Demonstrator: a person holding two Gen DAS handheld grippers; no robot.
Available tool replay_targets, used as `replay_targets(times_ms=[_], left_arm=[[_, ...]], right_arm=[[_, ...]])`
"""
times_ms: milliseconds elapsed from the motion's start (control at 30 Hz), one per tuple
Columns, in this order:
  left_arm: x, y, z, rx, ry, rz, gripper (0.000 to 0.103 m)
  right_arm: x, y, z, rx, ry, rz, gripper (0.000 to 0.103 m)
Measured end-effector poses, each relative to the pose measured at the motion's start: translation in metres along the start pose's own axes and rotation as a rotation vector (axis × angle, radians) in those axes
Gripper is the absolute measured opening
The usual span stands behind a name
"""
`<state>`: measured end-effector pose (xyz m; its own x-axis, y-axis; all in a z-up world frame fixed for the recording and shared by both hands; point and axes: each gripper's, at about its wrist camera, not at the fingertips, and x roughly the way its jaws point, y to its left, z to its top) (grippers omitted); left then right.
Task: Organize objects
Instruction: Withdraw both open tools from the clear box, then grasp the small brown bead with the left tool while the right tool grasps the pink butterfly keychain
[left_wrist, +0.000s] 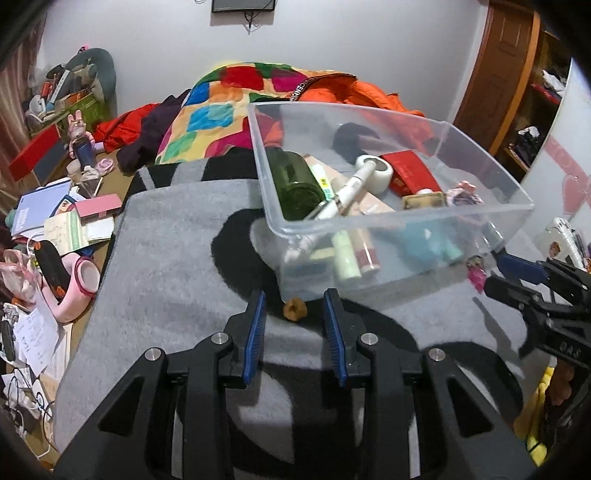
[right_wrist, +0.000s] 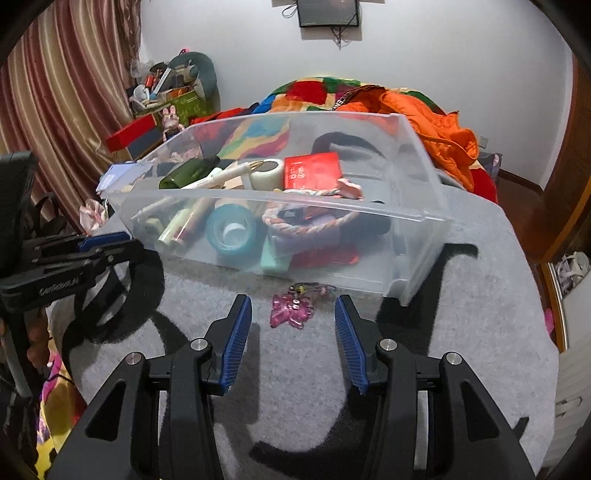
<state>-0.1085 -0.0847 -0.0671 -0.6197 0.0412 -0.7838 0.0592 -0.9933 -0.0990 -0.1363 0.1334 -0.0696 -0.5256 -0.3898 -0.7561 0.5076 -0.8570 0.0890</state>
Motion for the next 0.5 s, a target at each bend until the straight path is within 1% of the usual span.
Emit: replay_targets(times_ms=[100,200,300,333,367,400,467,500], left_arm=[[0.006,-0.002,0.001,0.009,0.014,-0.006,0.032],[0.010,-0.009,-0.004,0.038,0.007,0.032,0.032],[0.010,-0.008,-0.006,0.025,-0.005,0.028,0.032],[0.010,-0.006,-0.006,0.016,-0.006,0.021,0.031],[0.009,-0.003,-0.007,0.005,-0.008,0.008,0.031],[0.009,-0.002,-0.007,-0.002,-0.010,0.001,0.028],[0.007,0.001,-0.009,-0.011,-0.016,-0.010,0.021],[0.006,0.002,-0.010,-0.015,-0.020,-0.014,0.016]], right_arm=[[0.007,0.002,0.003,-0.003,0.011,-0.004,0.044],[0.015,0.001,0.003,0.035,0.024,0.025,0.044],[0.019,0.003,0.000,0.035,0.024,0.004,0.042],[0.019,0.005,-0.001,0.029,0.019,-0.008,0.036],[0.018,0.006,-0.002,0.021,0.014,-0.027,0.031],[0.018,0.007,-0.002,0.012,0.011,-0.043,0.025],[0.017,0.007,-0.004,0.013,0.004,-0.047,0.024],[0.016,0.006,-0.005,0.018,0.000,-0.043,0.024]])
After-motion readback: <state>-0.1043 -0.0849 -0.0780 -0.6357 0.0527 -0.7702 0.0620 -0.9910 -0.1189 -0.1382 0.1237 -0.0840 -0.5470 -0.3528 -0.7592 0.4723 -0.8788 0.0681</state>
